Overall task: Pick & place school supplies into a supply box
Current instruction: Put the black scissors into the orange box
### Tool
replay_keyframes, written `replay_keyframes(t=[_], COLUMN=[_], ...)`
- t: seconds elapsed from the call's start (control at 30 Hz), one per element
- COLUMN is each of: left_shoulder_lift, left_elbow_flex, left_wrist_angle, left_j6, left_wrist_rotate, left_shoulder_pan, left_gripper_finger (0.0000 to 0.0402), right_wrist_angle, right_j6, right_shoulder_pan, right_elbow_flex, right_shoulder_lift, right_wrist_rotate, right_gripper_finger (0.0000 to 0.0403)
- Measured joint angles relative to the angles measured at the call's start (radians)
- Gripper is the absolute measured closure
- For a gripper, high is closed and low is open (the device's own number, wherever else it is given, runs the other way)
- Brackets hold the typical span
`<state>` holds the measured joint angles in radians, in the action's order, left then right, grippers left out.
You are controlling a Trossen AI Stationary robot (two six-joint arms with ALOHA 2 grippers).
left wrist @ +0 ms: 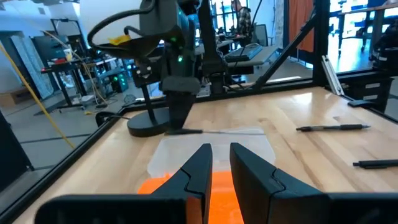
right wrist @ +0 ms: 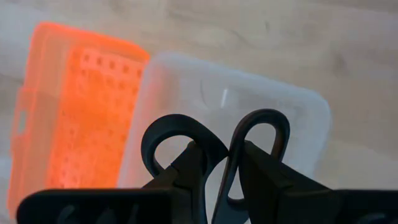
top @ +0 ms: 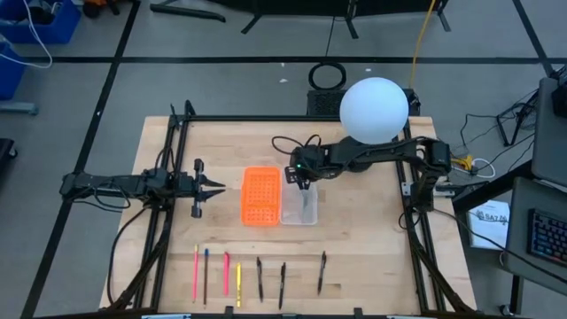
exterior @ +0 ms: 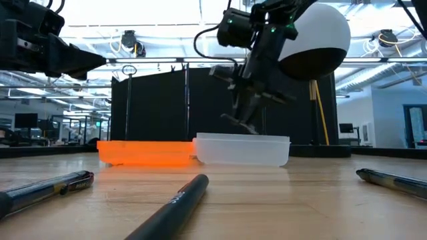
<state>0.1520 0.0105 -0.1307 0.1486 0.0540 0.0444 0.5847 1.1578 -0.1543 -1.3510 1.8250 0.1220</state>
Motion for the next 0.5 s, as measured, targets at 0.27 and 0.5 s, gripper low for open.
replay_keyframes(t=[0.27, 0.5], left_shoulder_lift=[0.0, 0.0], left_elbow_flex=[0.0, 0.0], left_wrist_angle=[0.002, 0.004], left_j6=[-0.007, -0.004], left_wrist_rotate=[0.0, -0.001], left_shoulder_pan=[0.0, 0.0], left_gripper_finger=[0.0334, 0.0334], right_wrist_angle=[-0.029, -0.016], right_j6=[-0.031, -0.032], right_shoulder_pan=[-0.004, -0.011], right_elbow_flex=[0.0, 0.0], right_shoulder_lift=[0.038, 0.079], right_wrist_rotate=[0.014, 0.007], right_gripper_finger=[0.0329, 0.0329])
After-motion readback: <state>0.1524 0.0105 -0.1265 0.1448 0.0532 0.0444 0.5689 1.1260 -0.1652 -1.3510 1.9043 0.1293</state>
